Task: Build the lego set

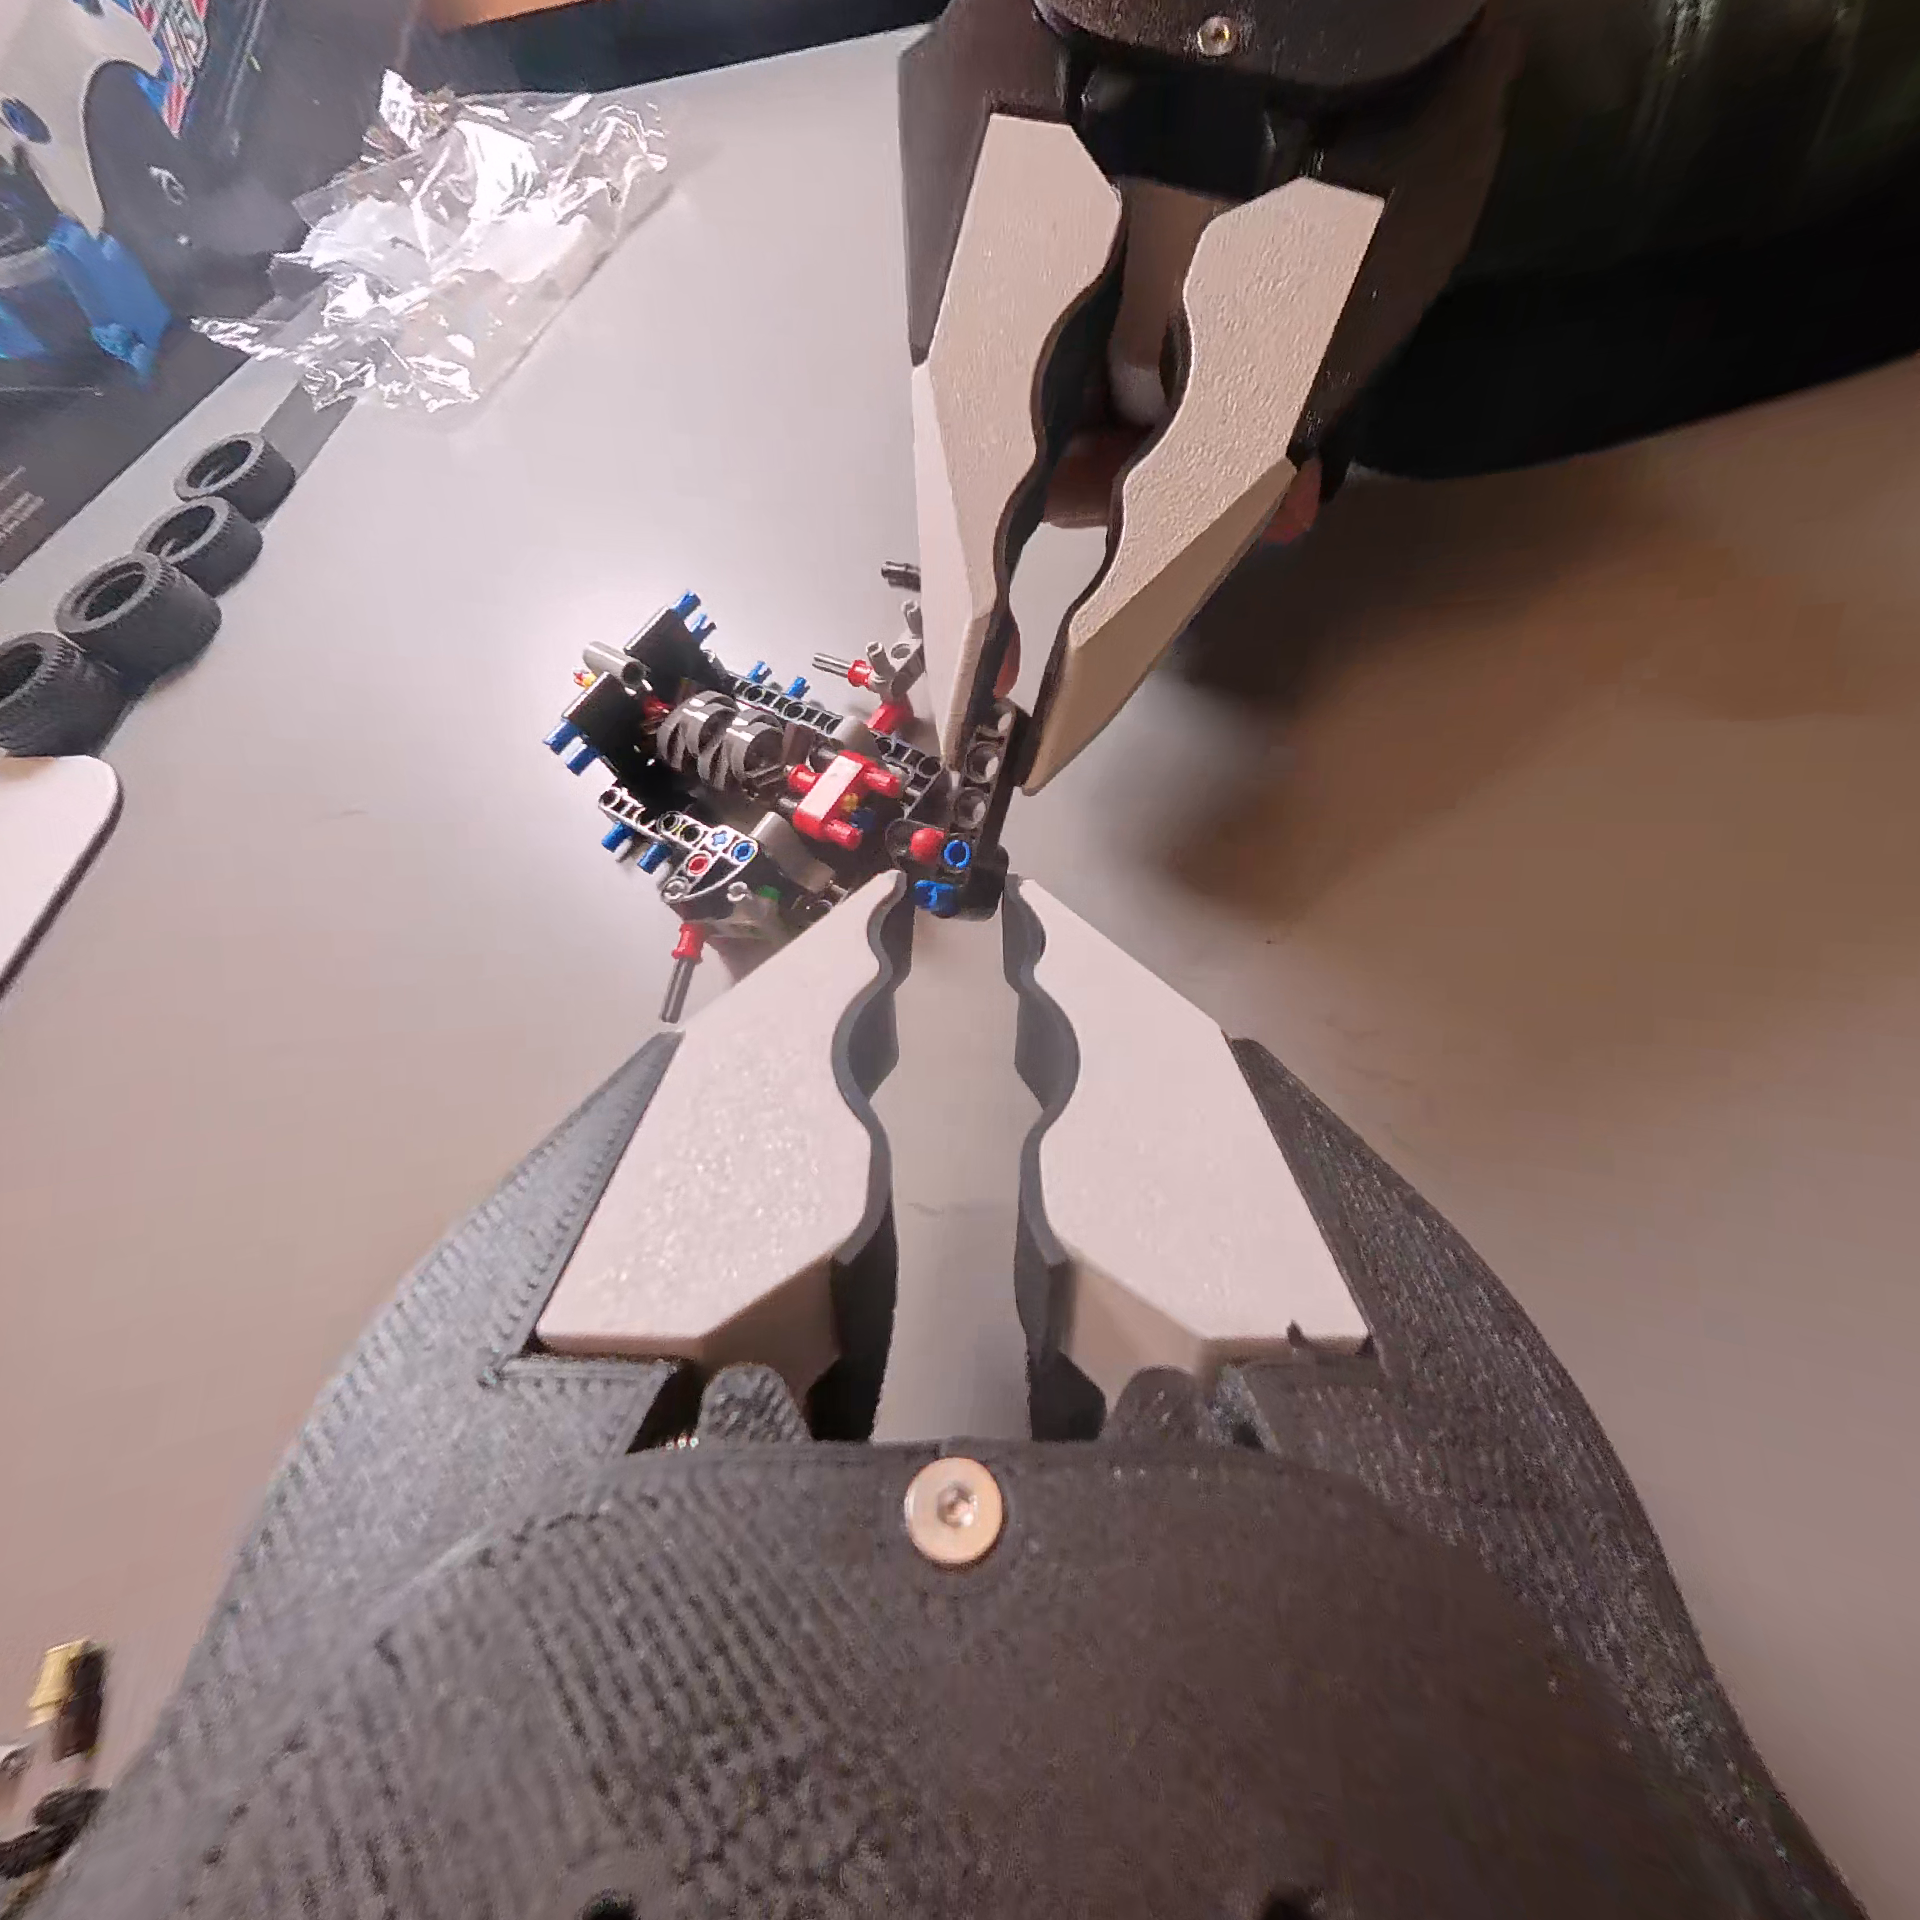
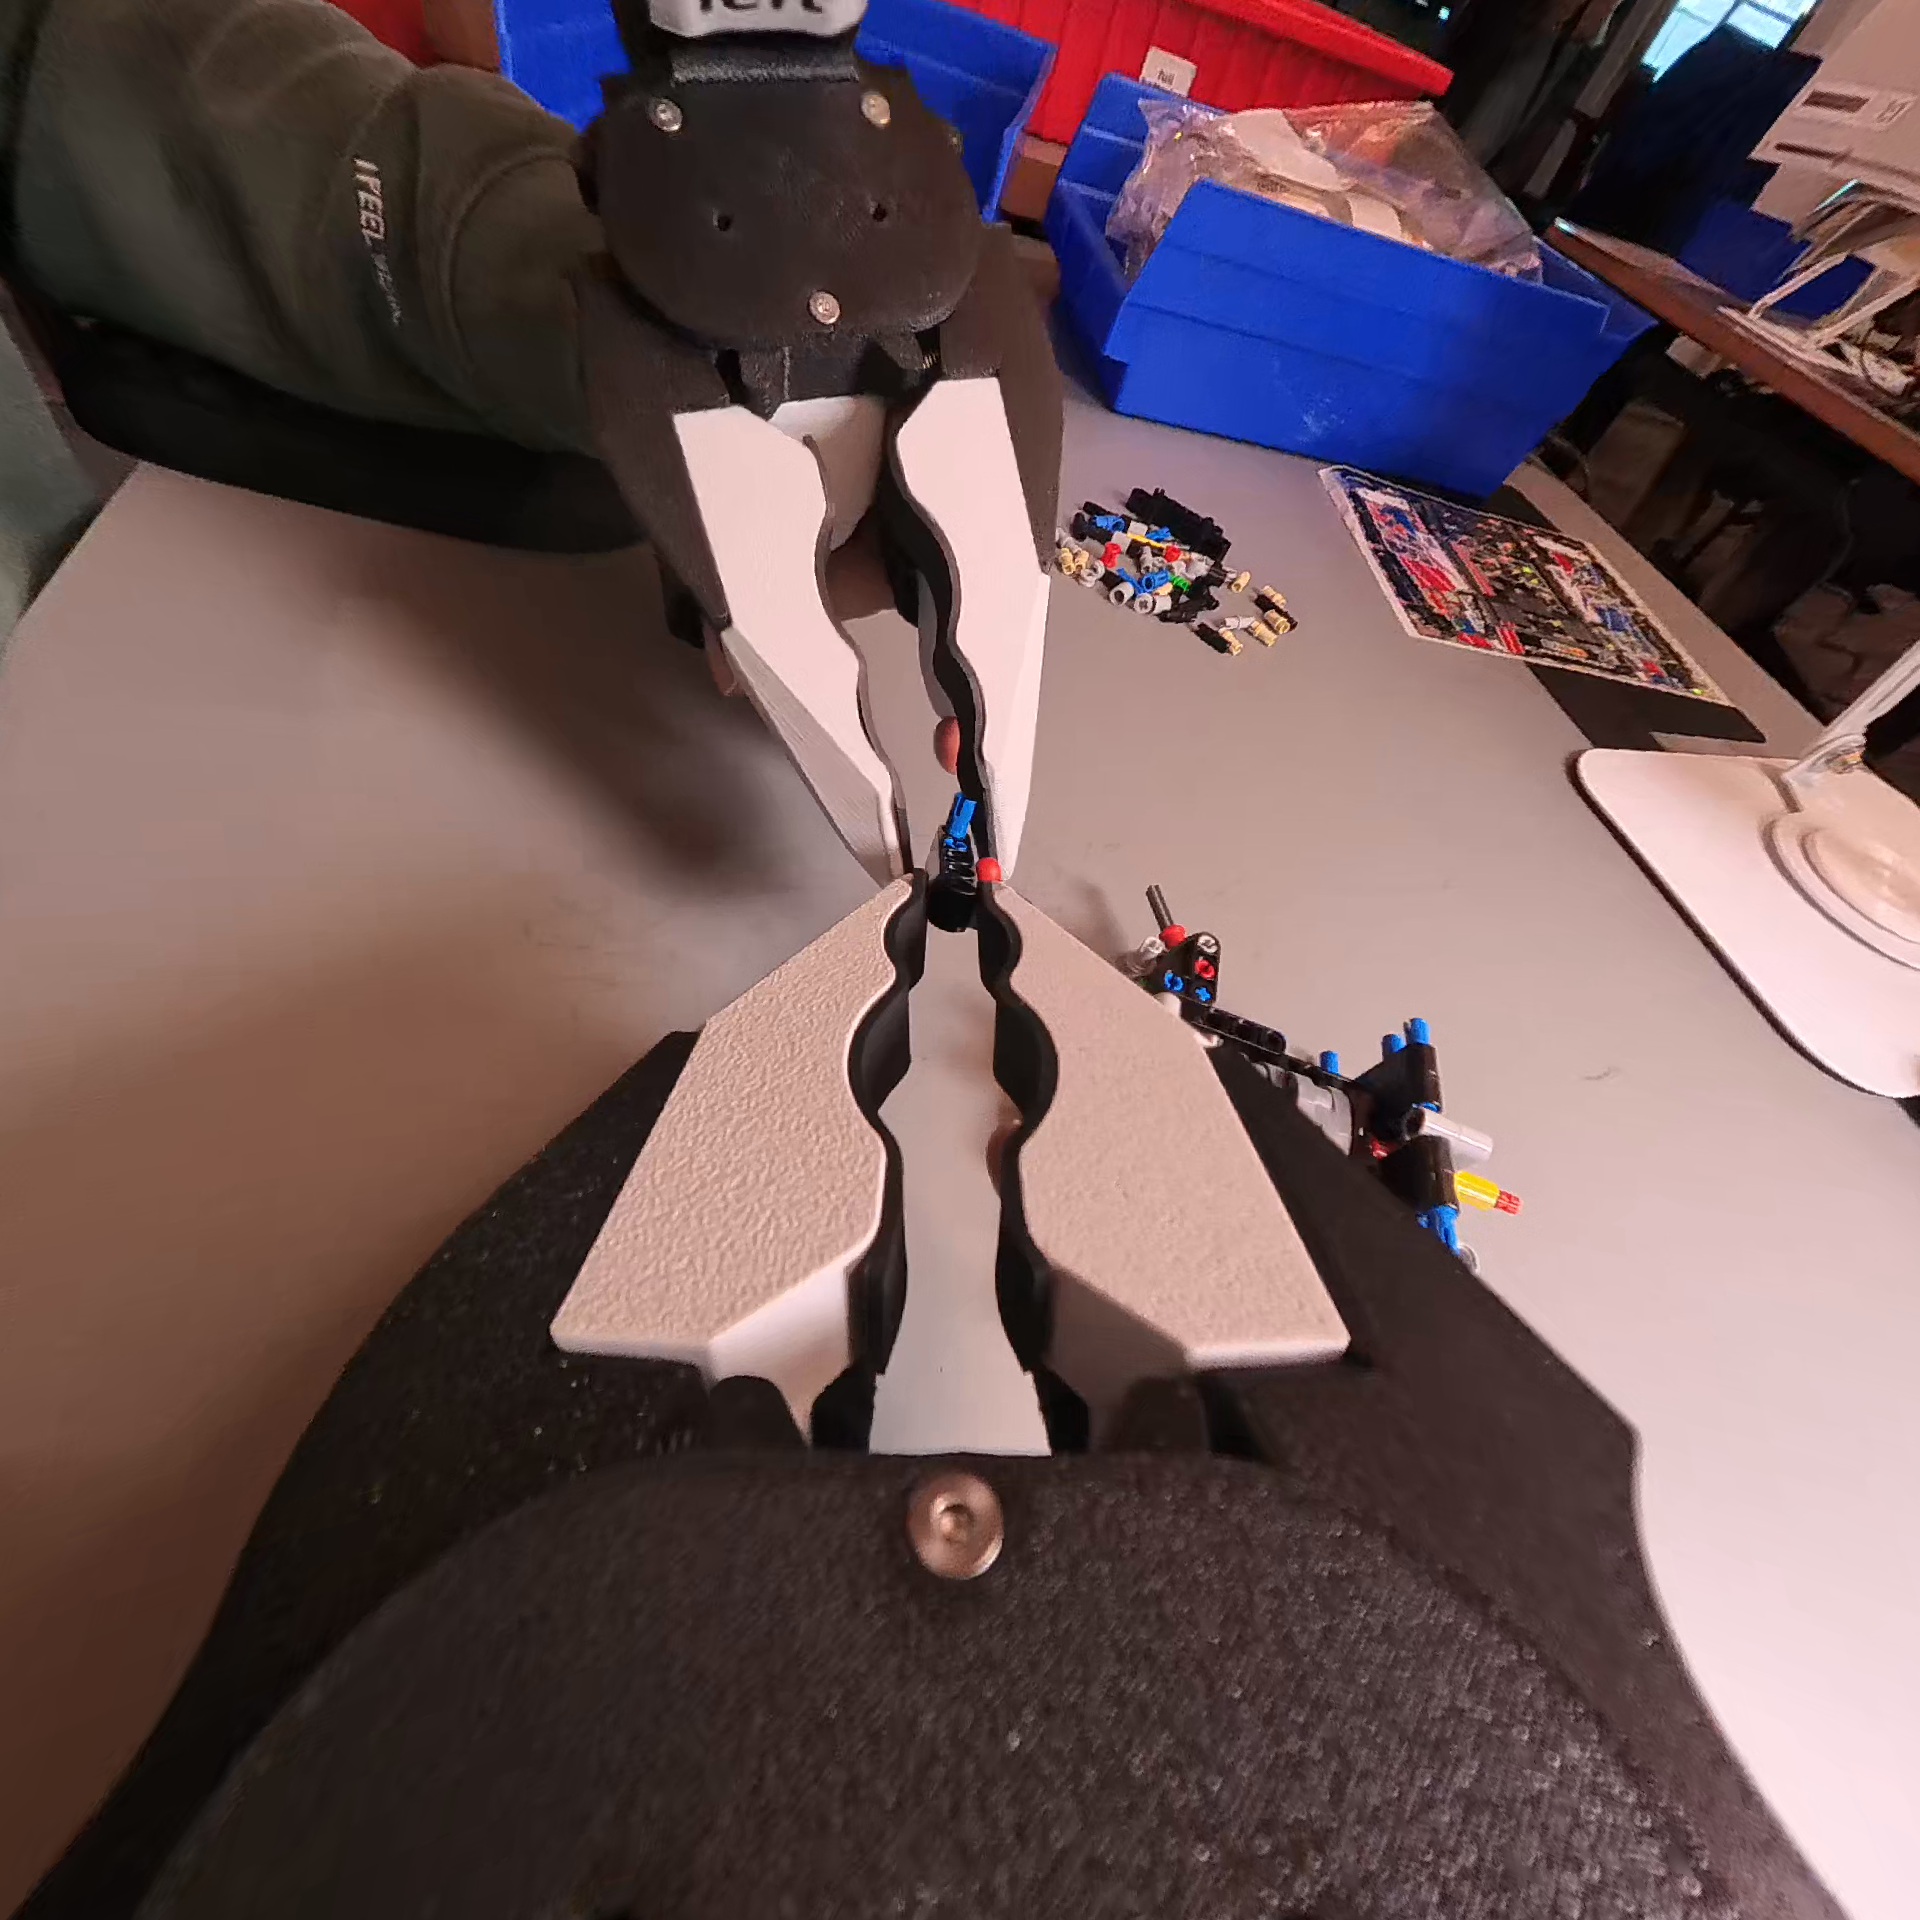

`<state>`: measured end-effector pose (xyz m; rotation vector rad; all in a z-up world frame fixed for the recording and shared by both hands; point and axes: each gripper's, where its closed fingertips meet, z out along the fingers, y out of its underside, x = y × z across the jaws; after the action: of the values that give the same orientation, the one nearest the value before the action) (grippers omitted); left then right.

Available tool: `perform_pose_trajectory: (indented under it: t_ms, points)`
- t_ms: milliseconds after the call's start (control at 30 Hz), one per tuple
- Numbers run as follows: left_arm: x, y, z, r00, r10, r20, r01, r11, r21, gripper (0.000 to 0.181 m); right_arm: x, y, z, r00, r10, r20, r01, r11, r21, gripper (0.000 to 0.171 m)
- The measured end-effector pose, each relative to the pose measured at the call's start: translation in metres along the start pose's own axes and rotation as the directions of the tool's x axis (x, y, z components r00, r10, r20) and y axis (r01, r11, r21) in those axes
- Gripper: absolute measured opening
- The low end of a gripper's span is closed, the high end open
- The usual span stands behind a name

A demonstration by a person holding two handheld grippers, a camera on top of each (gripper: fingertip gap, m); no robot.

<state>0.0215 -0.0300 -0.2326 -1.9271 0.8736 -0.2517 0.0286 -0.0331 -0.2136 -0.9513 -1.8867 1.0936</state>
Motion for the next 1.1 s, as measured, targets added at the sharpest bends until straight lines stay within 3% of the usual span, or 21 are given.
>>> perform_pose_trajectory:
  t_ms: [33,267,567,933,1100]
  points:
    - [-0.001,-0.002,-0.001,1.000,-0.028,-0.011,0.028,0.999,0.020,0.014,0.001,0.000,-0.001,1.000,0.001,0.000,-0.001,1.000,0.000,0.006]
    - [-0.006,-0.016,-0.014,0.972,-0.194,-0.131,0.213,0.965,0.150,0.016,0.005,-0.013,-0.008,1.000,0.027,-0.007,-0.027,0.994,0.103,0.005]
    - [-0.004,-0.028,-0.021,0.964,-0.206,-0.166,0.240,0.946,0.217,0.012,0.006,-0.028,-0.014,0.997,0.081,0.020,-0.083,0.976,0.200,0.005]
    - [-0.004,-0.014,-0.012,0.974,-0.191,-0.124,0.207,0.970,0.124,0.010,0.004,-0.011,-0.006,0.999,0.034,-0.002,-0.034,0.995,0.096,0.005]
    - [0.002,-0.009,-0.009,0.971,-0.174,-0.166,0.193,0.976,0.104,0.035,-0.003,-0.008,-0.003,0.999,0.031,0.037,-0.034,0.996,0.088,0.005]
